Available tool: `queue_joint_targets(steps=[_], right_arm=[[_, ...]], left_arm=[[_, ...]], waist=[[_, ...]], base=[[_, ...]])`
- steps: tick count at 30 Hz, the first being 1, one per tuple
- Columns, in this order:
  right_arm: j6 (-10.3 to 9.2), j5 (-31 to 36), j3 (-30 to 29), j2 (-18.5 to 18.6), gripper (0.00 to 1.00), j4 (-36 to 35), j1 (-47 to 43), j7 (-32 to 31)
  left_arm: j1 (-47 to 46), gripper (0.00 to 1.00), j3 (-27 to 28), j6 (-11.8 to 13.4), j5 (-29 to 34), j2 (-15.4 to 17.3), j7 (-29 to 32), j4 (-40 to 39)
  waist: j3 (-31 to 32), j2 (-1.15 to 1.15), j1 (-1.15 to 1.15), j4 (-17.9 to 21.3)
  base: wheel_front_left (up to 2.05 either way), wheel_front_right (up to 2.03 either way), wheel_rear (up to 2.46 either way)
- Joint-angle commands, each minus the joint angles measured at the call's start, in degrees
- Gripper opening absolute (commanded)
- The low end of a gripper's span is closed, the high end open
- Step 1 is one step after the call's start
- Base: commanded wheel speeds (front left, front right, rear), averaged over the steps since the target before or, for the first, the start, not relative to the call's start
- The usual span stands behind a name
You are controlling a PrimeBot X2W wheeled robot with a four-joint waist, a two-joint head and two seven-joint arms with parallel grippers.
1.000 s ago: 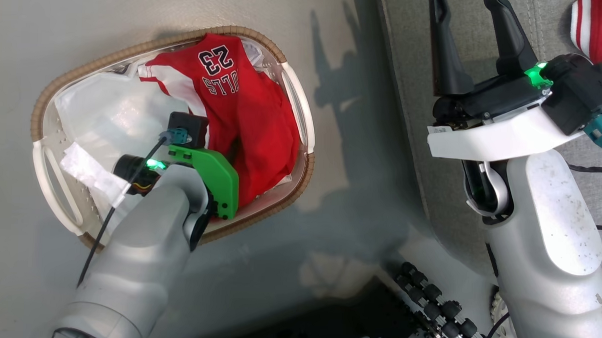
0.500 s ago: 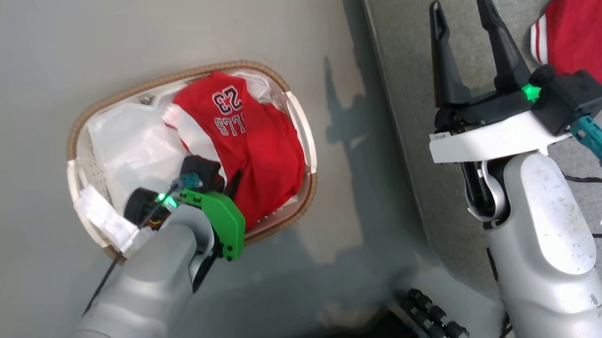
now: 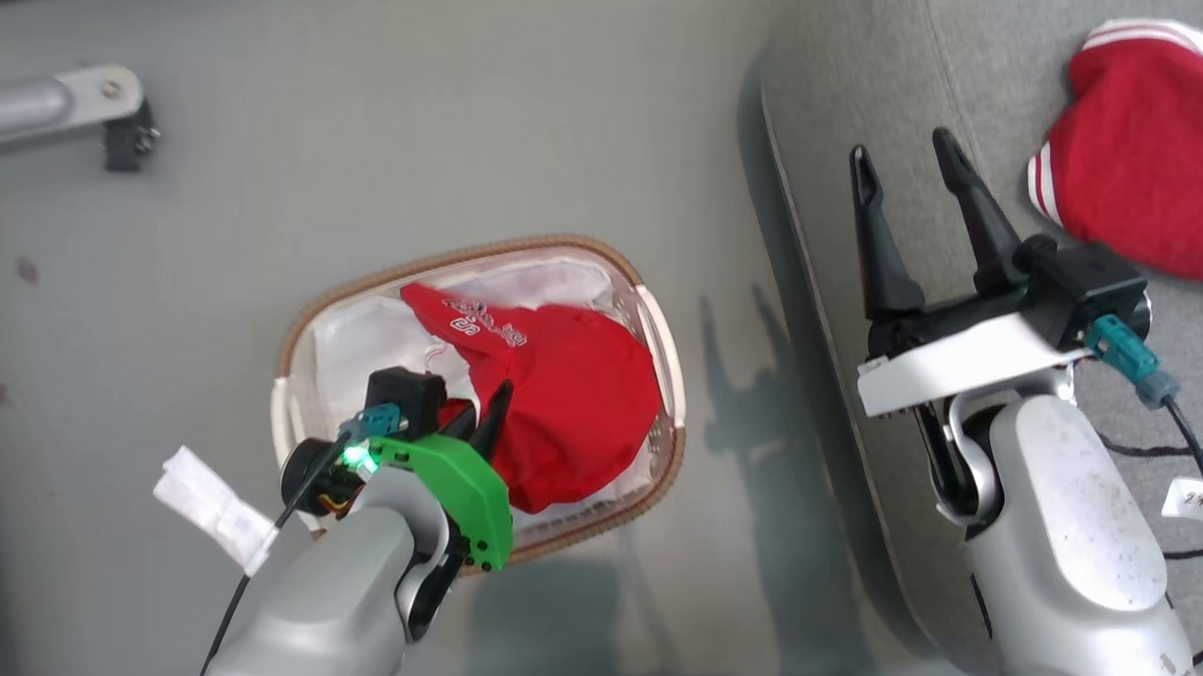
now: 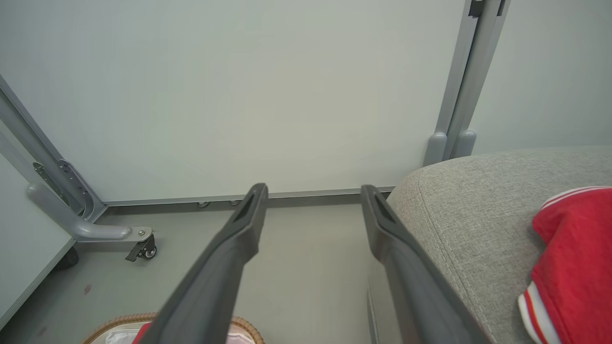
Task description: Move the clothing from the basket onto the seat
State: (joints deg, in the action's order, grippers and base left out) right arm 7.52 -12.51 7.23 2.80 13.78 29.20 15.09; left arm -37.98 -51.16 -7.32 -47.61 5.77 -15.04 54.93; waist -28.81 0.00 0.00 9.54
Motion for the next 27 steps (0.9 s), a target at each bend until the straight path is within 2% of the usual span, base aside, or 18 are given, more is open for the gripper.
queue_joint_targets(steps=[1, 14, 27], right_arm=[[-0.06, 0.2, -0.1, 0.3, 1.00, 0.5, -1.7, 0.1], [-0.06, -0.6, -0.3, 0.2, 1.00, 3.9, -9.7, 0.1], [-0.06, -0.7, 0.6, 0.2, 1.00, 5.9, -16.1, 0.1]], left_arm=[[2.2, 0.00, 1.4, -0.3, 1.2, 0.6, -0.2, -1.1], [11.8, 0.00, 15.4, 0.8, 12.7, 1.3, -0.1, -16.8], [14.9, 0.00, 24.3, 0.9, 19.6, -0.2, -0.1, -32.4]], waist=[[6.9, 0.00, 0.00, -4.3], [19.1, 0.00, 0.00, -6.8], [26.4, 0.00, 0.00, -7.9]], base=[[0.00, 0.00, 0.00], [0.00, 0.00, 0.00], [0.00, 0.00, 0.00]])
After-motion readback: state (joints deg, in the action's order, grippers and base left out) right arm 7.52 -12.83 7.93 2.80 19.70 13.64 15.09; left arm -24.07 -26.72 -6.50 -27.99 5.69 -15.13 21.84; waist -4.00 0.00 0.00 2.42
